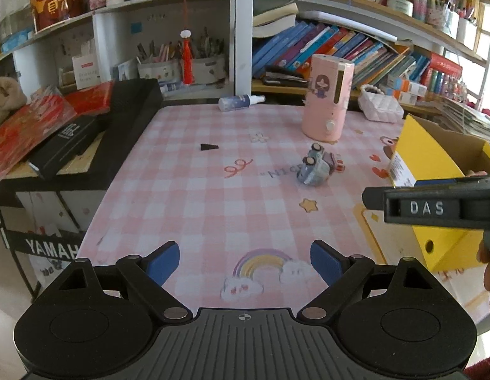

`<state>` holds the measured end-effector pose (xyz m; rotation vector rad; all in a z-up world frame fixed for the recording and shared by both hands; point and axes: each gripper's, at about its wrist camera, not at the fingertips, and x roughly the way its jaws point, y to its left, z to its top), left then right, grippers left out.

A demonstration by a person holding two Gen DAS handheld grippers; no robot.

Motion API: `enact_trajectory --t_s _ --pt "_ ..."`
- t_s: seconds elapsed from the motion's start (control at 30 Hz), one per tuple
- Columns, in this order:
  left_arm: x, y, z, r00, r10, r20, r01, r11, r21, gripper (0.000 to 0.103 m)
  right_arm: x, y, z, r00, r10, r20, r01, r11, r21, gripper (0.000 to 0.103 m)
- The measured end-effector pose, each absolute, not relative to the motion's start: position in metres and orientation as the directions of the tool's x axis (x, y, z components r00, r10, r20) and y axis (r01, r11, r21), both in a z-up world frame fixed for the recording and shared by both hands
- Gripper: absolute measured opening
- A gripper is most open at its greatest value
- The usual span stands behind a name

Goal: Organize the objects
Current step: 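Reach the left tool to the grey toy car and grasp it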

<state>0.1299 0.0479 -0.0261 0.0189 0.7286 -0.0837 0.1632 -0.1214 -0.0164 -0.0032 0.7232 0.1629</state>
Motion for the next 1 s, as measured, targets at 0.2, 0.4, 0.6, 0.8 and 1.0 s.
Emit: enact_trajectory --t_s 0.2,0.4,0.6,0.8,1.0 --pt "0.163 0.034 -0.029 0.743 -0.072 -0.665 0.096 0.995 0.0 0.092 0.204 -0.13 -0.018 0.73 0.159 -0.665 -0.14 0.987 0.082 0.068" --pt "0.2 0.012 -0.036 0.745 -0.098 -0.66 0.141 0.99 0.013 0.091 0.238 -0.136 -0.015 0.734 0.17 -0.657 -0.129 0.986 0.11 0.068" --pt "0.239 -0.012 -0.048 0.729 -0.137 -0.671 0.19 0.982 0.006 0.089 0.269 -0.149 -0.006 0.758 0.153 -0.634 -0.092 0.987 0.129 0.068" --pt "0.271 -0.035 -0.061 0.717 -0.19 -0.67 0.241 0.97 -0.018 0.082 0.293 -0.161 -0.003 0.761 0.135 -0.635 -0.061 0.989 0.137 0.068" --pt "0.294 -0.052 -0.073 0.707 -0.223 -0.671 0.27 0.962 -0.036 0.073 0.302 -0.162 0.001 0.79 0.111 -0.603 -0.083 0.994 0.074 0.067"
